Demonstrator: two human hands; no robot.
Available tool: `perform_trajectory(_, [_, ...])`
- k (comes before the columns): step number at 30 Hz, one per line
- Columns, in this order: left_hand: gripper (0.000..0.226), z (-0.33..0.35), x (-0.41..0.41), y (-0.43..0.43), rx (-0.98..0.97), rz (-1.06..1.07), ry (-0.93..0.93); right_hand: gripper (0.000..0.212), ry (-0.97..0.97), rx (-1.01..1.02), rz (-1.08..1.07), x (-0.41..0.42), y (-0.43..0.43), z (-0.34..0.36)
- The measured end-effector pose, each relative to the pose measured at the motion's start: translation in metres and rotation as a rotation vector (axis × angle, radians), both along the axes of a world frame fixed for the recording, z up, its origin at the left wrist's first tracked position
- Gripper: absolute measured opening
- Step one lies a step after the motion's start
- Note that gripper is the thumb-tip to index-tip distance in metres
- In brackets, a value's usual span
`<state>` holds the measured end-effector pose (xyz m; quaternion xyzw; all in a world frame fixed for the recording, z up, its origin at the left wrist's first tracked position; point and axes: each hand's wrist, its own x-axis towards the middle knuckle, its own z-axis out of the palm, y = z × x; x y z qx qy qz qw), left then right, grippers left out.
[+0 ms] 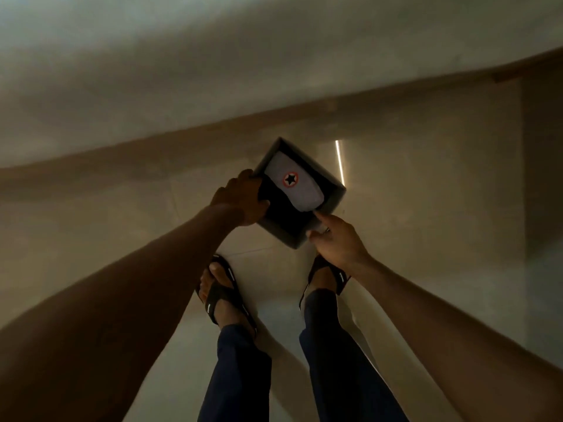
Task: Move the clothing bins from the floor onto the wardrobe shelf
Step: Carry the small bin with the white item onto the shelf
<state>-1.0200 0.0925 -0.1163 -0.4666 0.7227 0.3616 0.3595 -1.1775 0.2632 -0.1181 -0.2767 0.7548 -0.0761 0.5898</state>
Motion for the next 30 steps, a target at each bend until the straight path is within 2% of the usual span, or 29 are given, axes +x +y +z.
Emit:
perform_trajectory(3, [0.050,-0.003,-0.003,0.001,-0.043,0.057,0.046,0.059,0.070,0.014,0.026,0.002,-0.001,-0.004])
perform_trajectory(7, [0.046,0.033,-0.005,0.015,-0.073,0.046,0.045,0.053,0.137,0.016,0.007,-0.006,0.007,0.026])
perform_trajectory(10, [0.044,0.075,0.000,0.035,-0.057,0.036,0.125,0.064,0.146,0.009,0.007,-0.018,0.017,0.069])
perform_trajectory(14, [0.046,0.158,0.005,0.072,-0.011,0.081,0.185,0.067,0.177,0.005,0.018,-0.030,0.039,0.152])
perform_trajectory(18, [0.038,0.253,-0.001,0.104,0.008,0.080,0.184,0.066,0.222,0.008,0.003,-0.026,0.069,0.250])
perform_trajectory(21, [0.038,0.329,0.000,0.127,0.035,0.058,0.190,0.061,0.254,0.002,-0.100,-0.017,0.101,0.326])
perform_trajectory(26, [0.037,0.430,0.013,0.157,0.052,-0.113,0.254,0.058,0.338,0.007,-0.256,0.010,0.146,0.432])
perform_trajectory(30, [0.038,0.504,0.022,0.171,0.021,-0.305,0.390,0.058,0.397,-0.050,-0.413,0.039,0.193,0.507])
